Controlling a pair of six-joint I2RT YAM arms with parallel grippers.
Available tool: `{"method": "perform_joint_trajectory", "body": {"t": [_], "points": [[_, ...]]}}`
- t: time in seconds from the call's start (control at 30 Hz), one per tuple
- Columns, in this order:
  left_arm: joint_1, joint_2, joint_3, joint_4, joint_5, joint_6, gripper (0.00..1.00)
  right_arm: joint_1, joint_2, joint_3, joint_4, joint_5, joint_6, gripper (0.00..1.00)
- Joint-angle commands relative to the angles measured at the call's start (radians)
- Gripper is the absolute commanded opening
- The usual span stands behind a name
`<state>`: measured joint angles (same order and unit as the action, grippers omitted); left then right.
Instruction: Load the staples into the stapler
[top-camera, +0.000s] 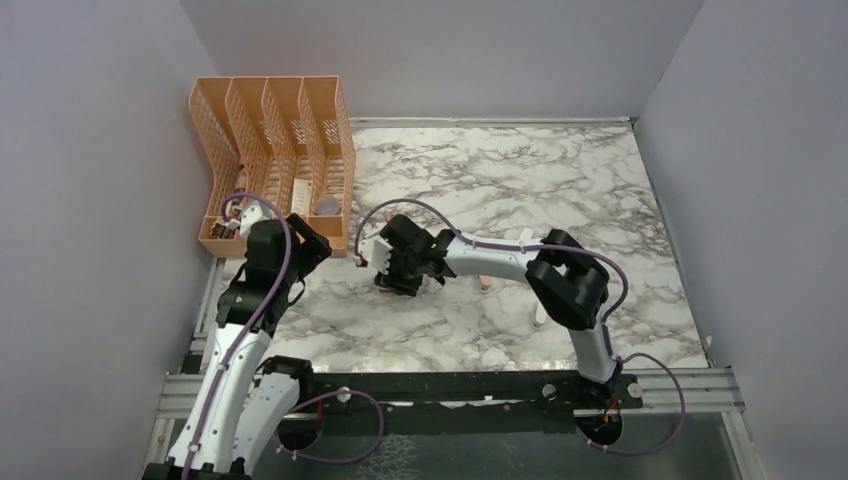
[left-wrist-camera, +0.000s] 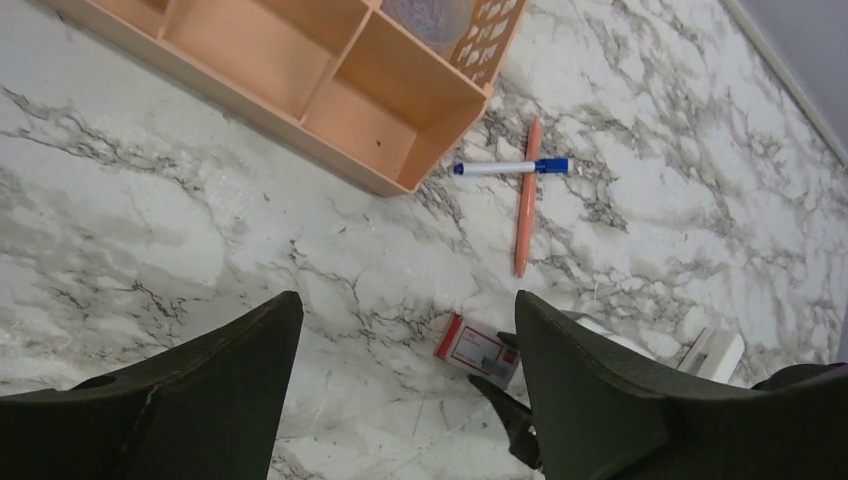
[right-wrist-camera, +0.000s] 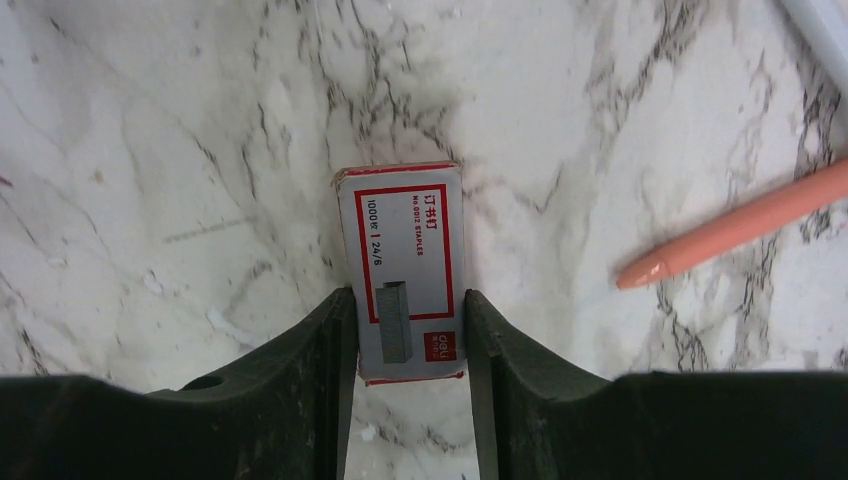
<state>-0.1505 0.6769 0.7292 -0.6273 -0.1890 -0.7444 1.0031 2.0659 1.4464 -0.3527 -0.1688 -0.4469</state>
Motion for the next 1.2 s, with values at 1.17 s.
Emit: {"method": "perform_joint_trajectory", "body": {"t": [1.17], "points": [[-0.173, 0.715, -0.277, 0.913, 0.700, -0.130, 0.46, -0.122, -0.152, -0.291, 0.119, -0.135, -0.104, 0.48]]}}
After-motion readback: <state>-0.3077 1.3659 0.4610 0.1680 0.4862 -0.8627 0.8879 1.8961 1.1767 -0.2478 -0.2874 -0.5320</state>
